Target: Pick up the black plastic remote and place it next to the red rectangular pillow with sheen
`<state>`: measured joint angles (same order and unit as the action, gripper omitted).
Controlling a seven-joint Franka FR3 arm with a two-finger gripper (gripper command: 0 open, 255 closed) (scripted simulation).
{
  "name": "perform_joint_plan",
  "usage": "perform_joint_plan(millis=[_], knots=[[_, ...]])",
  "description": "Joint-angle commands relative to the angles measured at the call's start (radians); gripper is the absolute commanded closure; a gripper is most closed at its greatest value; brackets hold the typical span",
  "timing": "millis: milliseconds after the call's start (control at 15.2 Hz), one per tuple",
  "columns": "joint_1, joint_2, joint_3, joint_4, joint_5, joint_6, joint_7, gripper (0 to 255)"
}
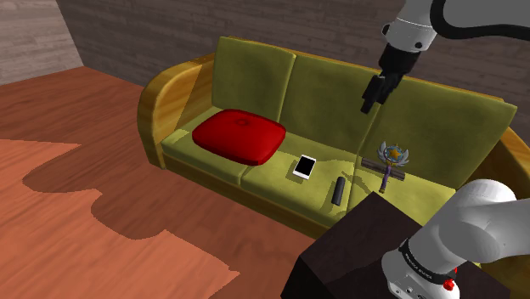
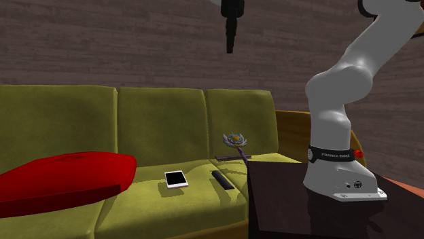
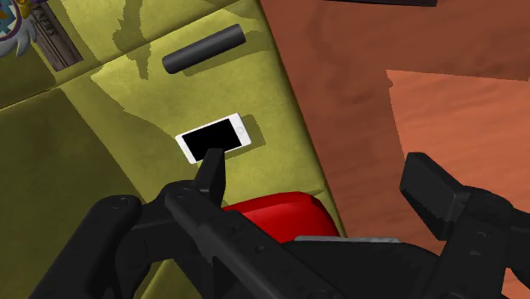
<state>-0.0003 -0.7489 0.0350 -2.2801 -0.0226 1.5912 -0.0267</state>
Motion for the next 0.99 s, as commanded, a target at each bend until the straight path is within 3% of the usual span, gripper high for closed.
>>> perform_joint_plan(millis=[0,924], knots=[[0.000,0.000,0.000,0.000,0.000,0.000,0.000,0],[-0.138,0.242,-0.073,-0.231,0.026,0.394,0.202,0]])
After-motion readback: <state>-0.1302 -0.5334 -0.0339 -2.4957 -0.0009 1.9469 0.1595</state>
